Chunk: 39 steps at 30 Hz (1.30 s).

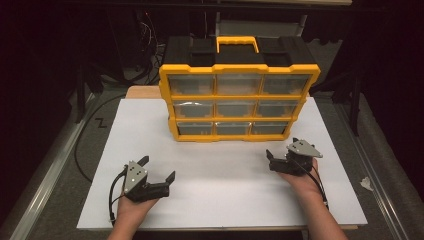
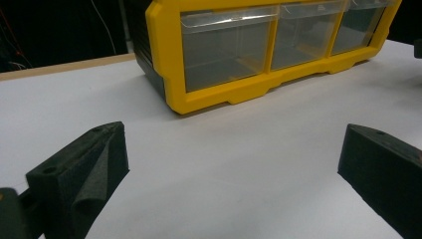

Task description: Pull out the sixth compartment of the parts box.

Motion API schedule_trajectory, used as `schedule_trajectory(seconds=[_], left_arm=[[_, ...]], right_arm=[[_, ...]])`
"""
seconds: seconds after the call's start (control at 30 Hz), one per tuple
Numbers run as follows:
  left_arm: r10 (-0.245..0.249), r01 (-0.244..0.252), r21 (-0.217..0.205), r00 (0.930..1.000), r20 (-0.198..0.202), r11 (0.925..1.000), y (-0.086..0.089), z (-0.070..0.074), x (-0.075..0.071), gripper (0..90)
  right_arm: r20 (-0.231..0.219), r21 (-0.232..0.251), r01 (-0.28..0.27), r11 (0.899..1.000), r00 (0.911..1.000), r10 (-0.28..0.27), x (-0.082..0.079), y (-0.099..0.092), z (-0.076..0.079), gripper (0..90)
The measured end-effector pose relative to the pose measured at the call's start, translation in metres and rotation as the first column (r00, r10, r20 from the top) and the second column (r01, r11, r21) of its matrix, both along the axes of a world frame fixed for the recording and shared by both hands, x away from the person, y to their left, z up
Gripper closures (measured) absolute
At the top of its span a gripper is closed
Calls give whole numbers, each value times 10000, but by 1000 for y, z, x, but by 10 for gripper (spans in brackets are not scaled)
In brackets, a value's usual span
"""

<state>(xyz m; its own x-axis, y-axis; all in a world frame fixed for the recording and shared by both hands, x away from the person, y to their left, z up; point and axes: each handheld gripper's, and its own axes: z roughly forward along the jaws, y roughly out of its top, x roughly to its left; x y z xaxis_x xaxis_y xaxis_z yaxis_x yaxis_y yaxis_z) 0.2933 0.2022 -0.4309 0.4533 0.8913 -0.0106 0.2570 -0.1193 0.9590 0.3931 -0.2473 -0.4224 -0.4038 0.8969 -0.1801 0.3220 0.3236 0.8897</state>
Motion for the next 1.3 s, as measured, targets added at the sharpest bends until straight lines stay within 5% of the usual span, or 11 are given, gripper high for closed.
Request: schedule_trajectory(seconds=[0.3, 0.53, 0.83, 1.07, 1.1, 1.13, 1.2, 1.3], left_arm=[[-46, 47, -99, 9999, 122, 9999, 1, 1, -1, 1], [-39, 41, -118, 9998, 170, 9999, 1, 1, -2, 1], [-3, 4, -102, 9999, 147, 9999, 2, 1, -1, 1], [-34, 35, -85, 9999, 125, 10000, 2, 1, -1, 3], [-40, 41, -83, 9999, 125, 10000, 2, 1, -1, 3], [-48, 49, -86, 9999, 126, 10000, 2, 1, -1, 3], [-55, 56, -83, 9999, 129, 9999, 2, 1, -1, 4], [-56, 57, -94, 9999, 112, 9999, 2, 1, -1, 4]], right_arm=[[191, -1094, -76, 9940, 9998, 97, -12, -7, -1, 10], [127, -1388, 105, 9903, 9999, -88, -14, -19, -4, 11], [273, -2262, -16, 9741, 9996, 80, -18, -17, -3, 11], [310, -3147, -307, 9487, 9986, 425, -22, -11, -1, 11], [283, -3430, -416, 9384, 9981, 546, -23, -8, -2, 11], [283, -3430, -416, 9384, 9981, 546, -23, -8, -2, 11], [308, -3959, -549, 9167, 9969, 730, -25, -4, -2, 10], [324, -4194, -652, 9054, 9957, 867, -26, -2, -2, 10]])
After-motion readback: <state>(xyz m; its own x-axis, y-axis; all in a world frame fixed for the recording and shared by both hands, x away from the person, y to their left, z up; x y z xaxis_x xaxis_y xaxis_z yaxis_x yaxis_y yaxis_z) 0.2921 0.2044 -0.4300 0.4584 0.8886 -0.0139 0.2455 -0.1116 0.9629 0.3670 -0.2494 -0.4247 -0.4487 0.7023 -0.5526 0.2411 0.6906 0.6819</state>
